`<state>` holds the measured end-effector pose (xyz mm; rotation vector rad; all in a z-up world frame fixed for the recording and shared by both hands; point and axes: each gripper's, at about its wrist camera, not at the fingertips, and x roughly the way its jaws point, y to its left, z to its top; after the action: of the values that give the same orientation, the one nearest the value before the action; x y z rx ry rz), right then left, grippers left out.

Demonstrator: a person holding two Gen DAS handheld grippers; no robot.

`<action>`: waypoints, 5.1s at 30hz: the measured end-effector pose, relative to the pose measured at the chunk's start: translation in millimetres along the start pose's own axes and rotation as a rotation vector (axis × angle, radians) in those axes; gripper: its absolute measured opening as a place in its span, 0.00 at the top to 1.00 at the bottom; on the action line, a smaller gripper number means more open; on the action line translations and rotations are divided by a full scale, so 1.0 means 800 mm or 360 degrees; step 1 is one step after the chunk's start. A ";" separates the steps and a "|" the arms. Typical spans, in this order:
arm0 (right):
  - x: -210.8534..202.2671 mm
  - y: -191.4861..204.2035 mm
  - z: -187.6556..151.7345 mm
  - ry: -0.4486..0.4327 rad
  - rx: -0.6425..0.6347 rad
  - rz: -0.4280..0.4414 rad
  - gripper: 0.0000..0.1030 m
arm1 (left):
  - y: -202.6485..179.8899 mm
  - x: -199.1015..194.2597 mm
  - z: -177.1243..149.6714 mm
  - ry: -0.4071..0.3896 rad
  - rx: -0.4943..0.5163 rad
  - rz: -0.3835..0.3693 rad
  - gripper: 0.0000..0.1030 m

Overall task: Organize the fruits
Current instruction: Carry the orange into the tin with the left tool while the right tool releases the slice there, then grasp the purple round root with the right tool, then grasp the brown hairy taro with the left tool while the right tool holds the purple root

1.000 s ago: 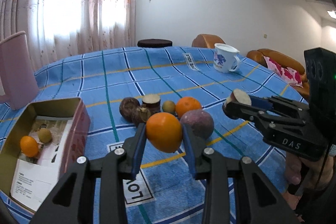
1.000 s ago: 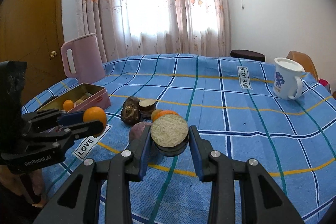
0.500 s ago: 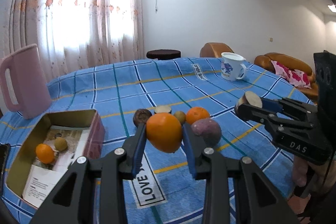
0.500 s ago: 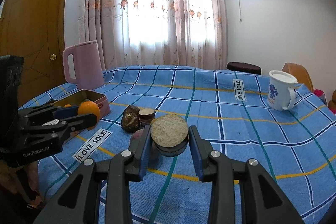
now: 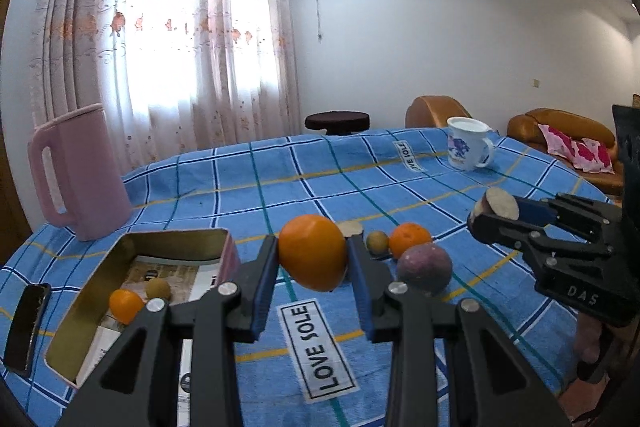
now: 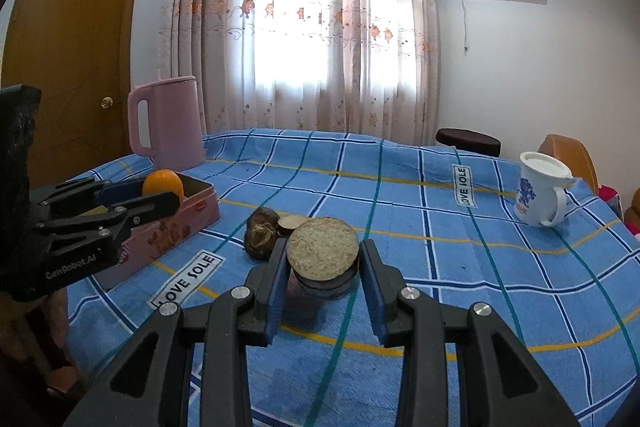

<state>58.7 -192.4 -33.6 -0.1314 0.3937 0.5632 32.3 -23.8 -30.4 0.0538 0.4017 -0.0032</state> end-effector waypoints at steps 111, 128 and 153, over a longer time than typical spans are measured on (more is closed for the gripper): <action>0.089 -0.041 0.027 0.0384 0.0230 -0.0229 0.50 | 0.000 0.111 0.020 0.0381 -0.0067 -0.0062 0.24; 0.104 -0.049 0.021 0.0397 0.0238 -0.0178 0.50 | -0.017 0.175 0.007 0.0689 -0.0100 -0.0132 0.46; 0.079 -0.048 0.022 0.0258 0.0264 -0.0141 0.50 | -0.023 0.141 0.020 0.0465 -0.0051 -0.0149 0.60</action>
<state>134.3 -189.5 -42.3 -0.0347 0.5877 0.4314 142.2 -42.1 -61.1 0.0032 0.6960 -0.0820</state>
